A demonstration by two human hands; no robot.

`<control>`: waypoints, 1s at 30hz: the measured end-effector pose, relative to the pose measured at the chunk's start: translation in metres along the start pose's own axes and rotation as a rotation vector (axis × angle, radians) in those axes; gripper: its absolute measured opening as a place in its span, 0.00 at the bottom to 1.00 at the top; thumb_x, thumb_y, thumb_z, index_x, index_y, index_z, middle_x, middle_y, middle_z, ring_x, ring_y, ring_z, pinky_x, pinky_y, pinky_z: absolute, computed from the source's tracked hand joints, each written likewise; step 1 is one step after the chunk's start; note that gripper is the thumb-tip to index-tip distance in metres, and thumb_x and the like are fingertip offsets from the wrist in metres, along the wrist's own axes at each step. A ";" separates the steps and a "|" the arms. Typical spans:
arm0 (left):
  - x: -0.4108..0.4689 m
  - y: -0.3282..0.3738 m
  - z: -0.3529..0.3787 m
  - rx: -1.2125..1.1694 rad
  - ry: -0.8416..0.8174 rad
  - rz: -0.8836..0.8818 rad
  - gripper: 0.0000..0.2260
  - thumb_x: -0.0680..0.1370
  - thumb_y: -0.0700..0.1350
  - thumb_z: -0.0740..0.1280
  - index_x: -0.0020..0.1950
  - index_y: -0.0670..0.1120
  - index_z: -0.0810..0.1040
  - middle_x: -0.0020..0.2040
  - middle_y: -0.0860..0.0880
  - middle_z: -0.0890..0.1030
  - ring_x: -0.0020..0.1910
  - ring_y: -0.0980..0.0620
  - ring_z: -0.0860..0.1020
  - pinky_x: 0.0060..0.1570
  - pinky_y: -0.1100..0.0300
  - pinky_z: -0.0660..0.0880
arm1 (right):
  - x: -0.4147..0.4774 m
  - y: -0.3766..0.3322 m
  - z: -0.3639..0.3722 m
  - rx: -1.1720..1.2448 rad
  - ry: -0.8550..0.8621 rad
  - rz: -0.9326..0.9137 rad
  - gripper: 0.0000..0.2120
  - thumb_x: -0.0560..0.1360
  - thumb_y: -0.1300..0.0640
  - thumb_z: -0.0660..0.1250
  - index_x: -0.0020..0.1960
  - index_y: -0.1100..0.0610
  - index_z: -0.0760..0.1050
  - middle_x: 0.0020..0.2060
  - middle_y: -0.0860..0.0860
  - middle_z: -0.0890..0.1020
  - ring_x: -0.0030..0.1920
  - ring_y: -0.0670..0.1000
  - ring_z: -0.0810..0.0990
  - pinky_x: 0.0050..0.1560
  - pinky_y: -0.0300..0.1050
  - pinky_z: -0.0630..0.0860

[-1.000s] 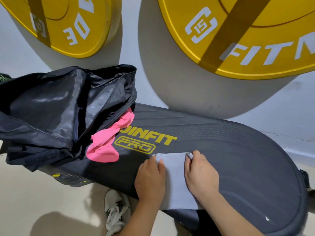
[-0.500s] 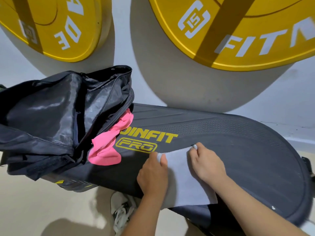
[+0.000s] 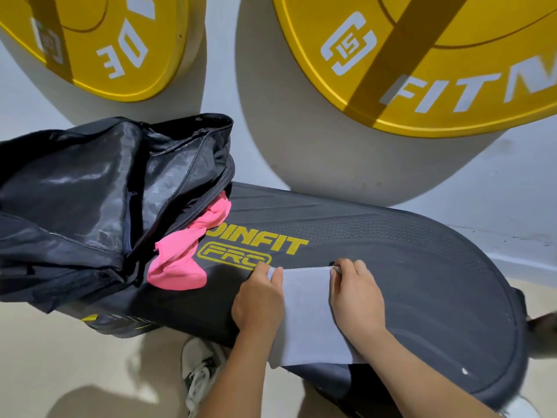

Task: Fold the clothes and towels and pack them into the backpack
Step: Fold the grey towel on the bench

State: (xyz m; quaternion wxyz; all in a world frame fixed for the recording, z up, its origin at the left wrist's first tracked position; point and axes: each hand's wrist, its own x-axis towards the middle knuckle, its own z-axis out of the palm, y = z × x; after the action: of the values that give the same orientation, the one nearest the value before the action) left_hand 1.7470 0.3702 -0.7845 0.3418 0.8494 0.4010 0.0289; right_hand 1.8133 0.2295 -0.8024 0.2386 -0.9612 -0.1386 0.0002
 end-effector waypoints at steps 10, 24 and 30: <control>-0.059 -0.015 0.036 0.428 0.054 0.602 0.21 0.74 0.52 0.56 0.63 0.49 0.77 0.66 0.48 0.75 0.65 0.48 0.74 0.57 0.49 0.74 | 0.001 -0.002 -0.001 0.018 0.030 0.026 0.09 0.79 0.54 0.58 0.53 0.56 0.74 0.47 0.53 0.74 0.49 0.59 0.75 0.44 0.50 0.72; -0.051 -0.038 0.023 0.530 -0.059 0.642 0.26 0.72 0.54 0.54 0.70 0.52 0.67 0.71 0.50 0.68 0.69 0.53 0.65 0.53 0.46 0.76 | -0.065 0.017 -0.001 -0.222 -0.191 -0.376 0.29 0.80 0.39 0.47 0.74 0.53 0.64 0.74 0.49 0.64 0.75 0.48 0.60 0.69 0.51 0.54; -0.073 -0.049 0.011 0.301 0.032 0.802 0.20 0.73 0.46 0.56 0.66 0.50 0.69 0.68 0.49 0.74 0.67 0.52 0.70 0.64 0.53 0.69 | -0.065 0.014 -0.001 -0.316 -0.208 -0.381 0.31 0.80 0.37 0.43 0.73 0.53 0.67 0.73 0.51 0.67 0.73 0.49 0.63 0.66 0.56 0.57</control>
State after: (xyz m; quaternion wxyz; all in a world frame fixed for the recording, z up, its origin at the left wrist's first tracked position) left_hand 1.6693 0.3349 -0.8059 0.1693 0.9780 0.0439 0.1139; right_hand 1.7544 0.1995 -0.8121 0.0657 -0.9379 -0.3390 0.0323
